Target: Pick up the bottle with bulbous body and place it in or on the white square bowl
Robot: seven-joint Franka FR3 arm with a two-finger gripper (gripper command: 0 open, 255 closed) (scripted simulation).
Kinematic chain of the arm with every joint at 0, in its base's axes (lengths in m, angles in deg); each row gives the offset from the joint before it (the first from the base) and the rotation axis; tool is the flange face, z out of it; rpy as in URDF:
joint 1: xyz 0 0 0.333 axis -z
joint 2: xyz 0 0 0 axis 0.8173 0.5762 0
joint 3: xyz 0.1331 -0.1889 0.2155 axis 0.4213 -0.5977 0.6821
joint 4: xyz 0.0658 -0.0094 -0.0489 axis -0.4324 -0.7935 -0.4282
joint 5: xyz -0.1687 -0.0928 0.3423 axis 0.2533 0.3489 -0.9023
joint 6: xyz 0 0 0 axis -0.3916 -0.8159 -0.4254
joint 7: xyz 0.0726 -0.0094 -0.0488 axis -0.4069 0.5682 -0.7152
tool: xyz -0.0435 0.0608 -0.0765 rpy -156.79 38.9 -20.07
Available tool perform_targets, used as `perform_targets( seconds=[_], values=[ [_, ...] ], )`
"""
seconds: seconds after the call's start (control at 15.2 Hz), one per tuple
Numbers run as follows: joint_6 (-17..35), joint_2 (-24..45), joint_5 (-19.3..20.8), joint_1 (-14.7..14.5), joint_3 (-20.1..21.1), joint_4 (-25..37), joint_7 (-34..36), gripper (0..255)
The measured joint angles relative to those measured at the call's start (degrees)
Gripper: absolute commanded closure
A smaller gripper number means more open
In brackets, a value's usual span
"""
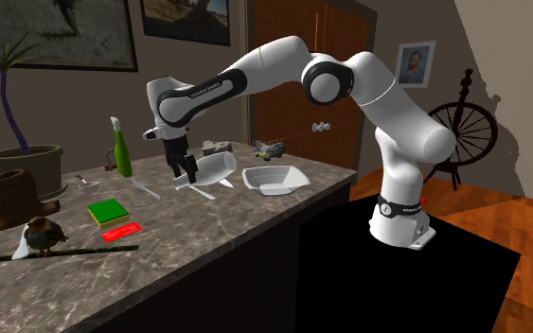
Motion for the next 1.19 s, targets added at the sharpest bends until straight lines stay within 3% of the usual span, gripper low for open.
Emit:
perform_targets(
  seconds=[0.73,1.19],
  values=[
    [-0.2,-0.2,0.0,0.0,0.0,0.0,0.0,255],
    [-4.4,-1.2,0.4,0.3,-0.3,3.3,0.0,255]
  ],
)
